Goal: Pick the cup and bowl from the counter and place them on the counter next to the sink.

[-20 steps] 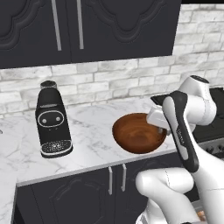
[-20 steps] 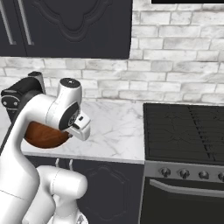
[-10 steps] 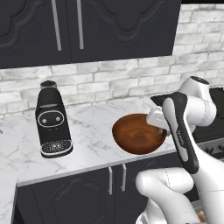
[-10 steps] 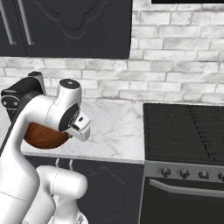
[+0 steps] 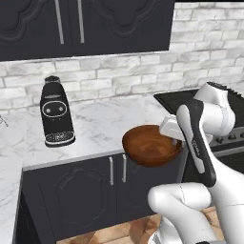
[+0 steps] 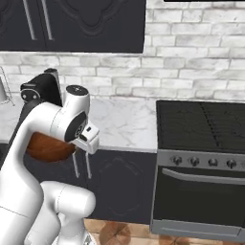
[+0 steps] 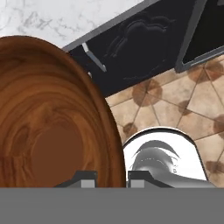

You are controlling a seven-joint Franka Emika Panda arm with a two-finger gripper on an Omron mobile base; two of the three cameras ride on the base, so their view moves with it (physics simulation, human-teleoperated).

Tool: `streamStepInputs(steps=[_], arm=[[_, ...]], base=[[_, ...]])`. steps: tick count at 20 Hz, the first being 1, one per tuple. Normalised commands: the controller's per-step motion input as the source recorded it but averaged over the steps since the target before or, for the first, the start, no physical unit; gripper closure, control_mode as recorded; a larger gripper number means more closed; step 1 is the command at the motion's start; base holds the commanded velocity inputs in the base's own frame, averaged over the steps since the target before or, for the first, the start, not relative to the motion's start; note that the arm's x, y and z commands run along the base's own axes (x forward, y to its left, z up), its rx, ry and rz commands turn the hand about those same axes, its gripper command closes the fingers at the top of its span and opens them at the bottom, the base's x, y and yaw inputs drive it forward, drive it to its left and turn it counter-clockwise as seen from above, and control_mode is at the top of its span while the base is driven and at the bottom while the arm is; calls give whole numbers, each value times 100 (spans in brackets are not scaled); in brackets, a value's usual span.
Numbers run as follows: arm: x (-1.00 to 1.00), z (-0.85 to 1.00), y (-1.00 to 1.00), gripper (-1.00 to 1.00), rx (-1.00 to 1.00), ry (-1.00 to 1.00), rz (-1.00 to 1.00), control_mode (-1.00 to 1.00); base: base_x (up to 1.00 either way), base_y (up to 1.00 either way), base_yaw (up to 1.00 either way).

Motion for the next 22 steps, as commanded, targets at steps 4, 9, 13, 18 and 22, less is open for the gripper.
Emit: streamStepInputs(steps=[4,9,13,18,22], arm=[[0,0,0,100,0,0,0,100],[0,0,0,100,0,0,0,100],[0,0,0,100,0,0,0,100],[0,0,0,100,0,0,0,100],[0,0,0,100,0,0,0,100]], base=[[-11,0,9],[-5,0,22],[-13,16,35],[-19,27,42],[-27,34,46]])
